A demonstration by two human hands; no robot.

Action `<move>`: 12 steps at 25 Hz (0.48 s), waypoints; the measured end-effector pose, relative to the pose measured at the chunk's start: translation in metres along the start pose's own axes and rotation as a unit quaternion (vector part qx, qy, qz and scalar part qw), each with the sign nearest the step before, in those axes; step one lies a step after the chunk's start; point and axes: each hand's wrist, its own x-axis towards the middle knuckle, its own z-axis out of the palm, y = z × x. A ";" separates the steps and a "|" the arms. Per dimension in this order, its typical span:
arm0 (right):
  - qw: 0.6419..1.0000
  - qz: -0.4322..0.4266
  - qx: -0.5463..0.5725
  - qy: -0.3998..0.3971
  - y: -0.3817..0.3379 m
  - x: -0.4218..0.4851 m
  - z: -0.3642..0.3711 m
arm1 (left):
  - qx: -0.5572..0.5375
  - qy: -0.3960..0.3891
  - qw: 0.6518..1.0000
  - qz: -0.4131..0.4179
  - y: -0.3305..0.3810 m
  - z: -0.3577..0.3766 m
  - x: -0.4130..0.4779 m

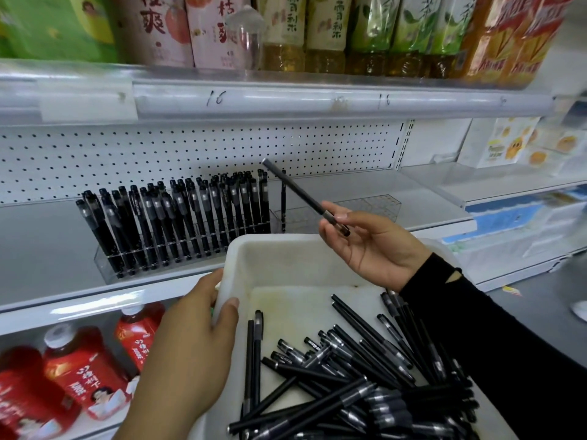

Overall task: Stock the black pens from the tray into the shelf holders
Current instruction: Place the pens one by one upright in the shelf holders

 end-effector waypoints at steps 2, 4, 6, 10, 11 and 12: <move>1.000 0.005 -0.022 0.007 0.002 -0.001 0.001 | 0.002 -0.001 1.000 -0.003 0.000 0.000 0.000; 0.999 0.002 -0.047 0.020 0.006 0.001 0.001 | 0.004 0.000 1.000 -0.003 0.000 0.000 0.000; 0.998 -0.015 -0.049 0.030 0.007 0.004 0.000 | 0.001 0.001 1.000 -0.005 0.000 -0.001 0.000; 0.995 -0.066 -0.024 0.064 -0.002 0.011 -0.006 | -0.009 0.006 1.000 -0.011 0.004 -0.001 0.001; 0.994 -0.076 -0.020 0.070 -0.005 0.012 -0.008 | -0.007 0.005 1.000 -0.013 0.005 0.000 0.001; 0.993 -0.087 -0.018 0.074 -0.009 0.013 -0.010 | -0.006 0.003 1.000 -0.013 0.005 0.000 0.003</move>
